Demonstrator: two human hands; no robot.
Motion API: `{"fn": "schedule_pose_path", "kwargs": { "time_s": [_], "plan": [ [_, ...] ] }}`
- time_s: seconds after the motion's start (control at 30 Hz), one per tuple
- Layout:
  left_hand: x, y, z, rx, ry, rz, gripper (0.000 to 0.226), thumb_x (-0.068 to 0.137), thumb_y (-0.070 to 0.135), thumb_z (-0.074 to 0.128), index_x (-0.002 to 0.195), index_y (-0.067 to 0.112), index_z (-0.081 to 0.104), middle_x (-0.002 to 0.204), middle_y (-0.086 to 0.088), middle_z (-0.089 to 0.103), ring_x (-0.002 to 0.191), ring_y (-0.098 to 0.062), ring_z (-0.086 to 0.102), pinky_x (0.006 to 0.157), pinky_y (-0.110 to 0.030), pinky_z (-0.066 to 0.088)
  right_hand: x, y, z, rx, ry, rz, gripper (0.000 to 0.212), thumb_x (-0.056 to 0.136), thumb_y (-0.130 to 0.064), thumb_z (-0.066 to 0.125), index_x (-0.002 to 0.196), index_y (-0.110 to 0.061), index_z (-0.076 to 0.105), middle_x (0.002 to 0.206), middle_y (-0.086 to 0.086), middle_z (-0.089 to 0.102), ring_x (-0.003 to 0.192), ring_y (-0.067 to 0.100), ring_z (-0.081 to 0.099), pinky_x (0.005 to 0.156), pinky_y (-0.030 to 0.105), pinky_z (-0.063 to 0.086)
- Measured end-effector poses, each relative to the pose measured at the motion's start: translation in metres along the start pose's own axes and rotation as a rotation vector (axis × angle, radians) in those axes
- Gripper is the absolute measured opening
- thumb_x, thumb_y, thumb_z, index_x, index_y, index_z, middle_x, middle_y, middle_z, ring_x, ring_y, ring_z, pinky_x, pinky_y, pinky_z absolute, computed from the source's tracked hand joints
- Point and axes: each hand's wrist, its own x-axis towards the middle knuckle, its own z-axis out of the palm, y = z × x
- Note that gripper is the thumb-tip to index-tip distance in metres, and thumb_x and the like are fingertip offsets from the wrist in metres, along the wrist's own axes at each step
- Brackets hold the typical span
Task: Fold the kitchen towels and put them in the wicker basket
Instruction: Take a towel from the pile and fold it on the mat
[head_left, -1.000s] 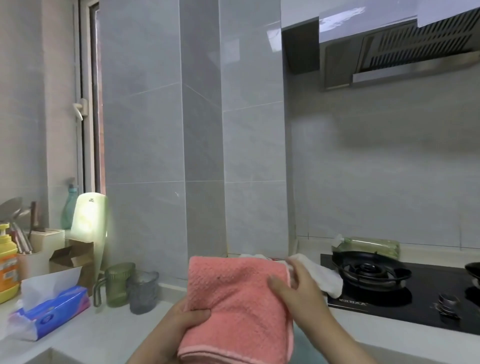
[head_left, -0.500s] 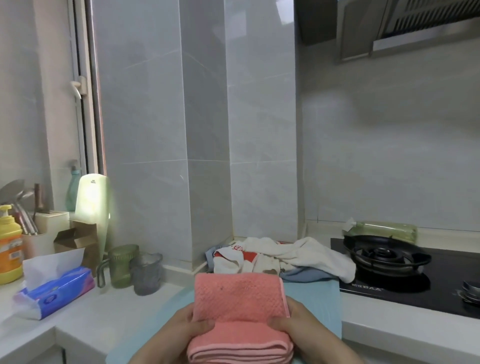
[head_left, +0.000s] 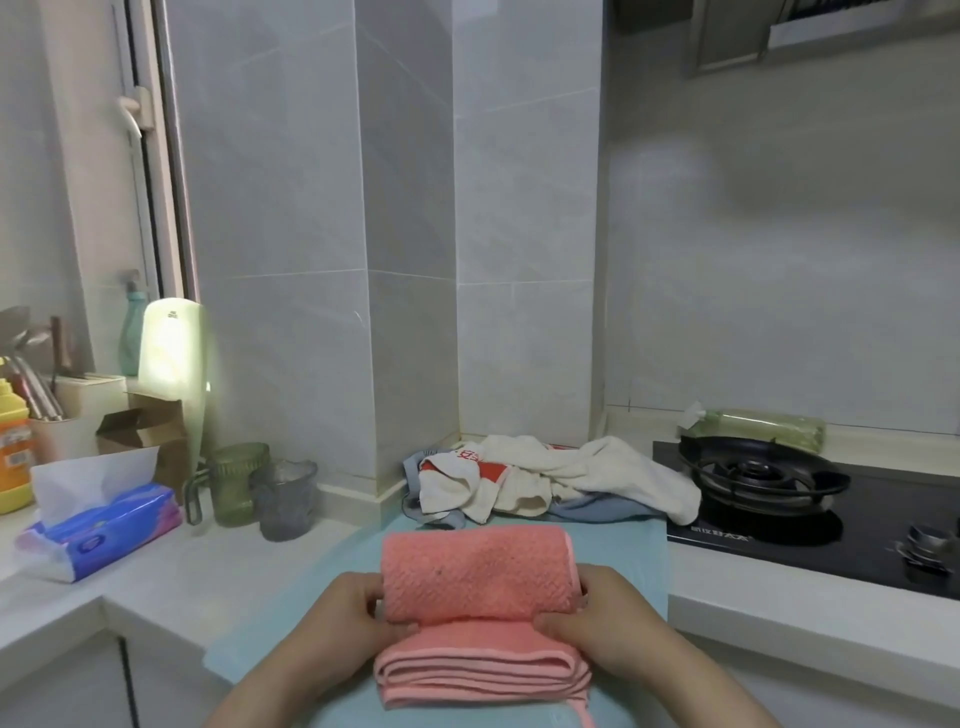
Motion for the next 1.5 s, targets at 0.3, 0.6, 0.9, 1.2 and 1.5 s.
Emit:
{"fn": "schedule_pose_path", "kwargs": {
  "time_s": [0.3,0.6,0.9,1.2,1.5],
  "plan": [
    [-0.001,-0.003,-0.002,-0.090,0.004,0.013,0.052,0.070,-0.006,0.077,0.108,0.028,0.069,0.102,0.014,0.074,0.101,-0.008,0.068,0.086,-0.022,0.053,0.009,0.002,0.007,0.094,0.013,0.038,0.038,0.070,0.003,0.062,0.102,-0.017,0.070,0.092,0.003,0.077,0.086,0.018,0.072,0.082,0.034,0.054],
    [0.005,-0.002,0.003,-0.114,0.001,-0.026,0.034,0.069,-0.005,0.071,0.093,0.018,0.076,0.089,0.001,0.077,0.087,-0.015,0.073,0.083,-0.035,0.057,0.015,0.001,-0.004,0.166,-0.063,0.042,0.044,0.062,-0.001,0.077,0.104,-0.014,0.073,0.098,0.004,0.077,0.093,0.022,0.073,0.092,0.042,0.055],
    [0.001,-0.001,0.007,-0.088,0.085,0.039,0.038,0.080,-0.008,0.065,0.089,0.026,0.079,0.085,0.010,0.077,0.084,-0.005,0.072,0.070,-0.018,0.056,0.006,0.019,0.010,0.197,0.138,-0.020,0.039,0.077,0.017,0.065,0.090,-0.017,0.079,0.085,0.005,0.077,0.084,0.020,0.074,0.078,0.033,0.060],
    [-0.007,-0.012,0.011,-0.025,0.236,0.138,0.057,0.072,0.003,0.076,0.106,0.046,0.064,0.100,0.025,0.069,0.093,0.001,0.065,0.078,-0.020,0.054,0.000,0.018,0.017,0.013,0.228,-0.122,0.039,0.075,0.010,0.064,0.094,-0.021,0.077,0.088,-0.008,0.077,0.084,0.002,0.071,0.077,0.024,0.059],
    [-0.006,-0.016,0.012,0.175,0.197,0.200,0.022,0.073,0.003,0.070,0.075,0.025,0.070,0.077,0.014,0.069,0.075,-0.004,0.065,0.068,-0.034,0.054,-0.009,0.018,0.005,-0.021,0.202,-0.137,0.057,0.080,-0.010,0.075,0.125,-0.042,0.059,0.114,-0.019,0.065,0.080,0.005,0.067,0.079,0.025,0.056]
  ]
}}
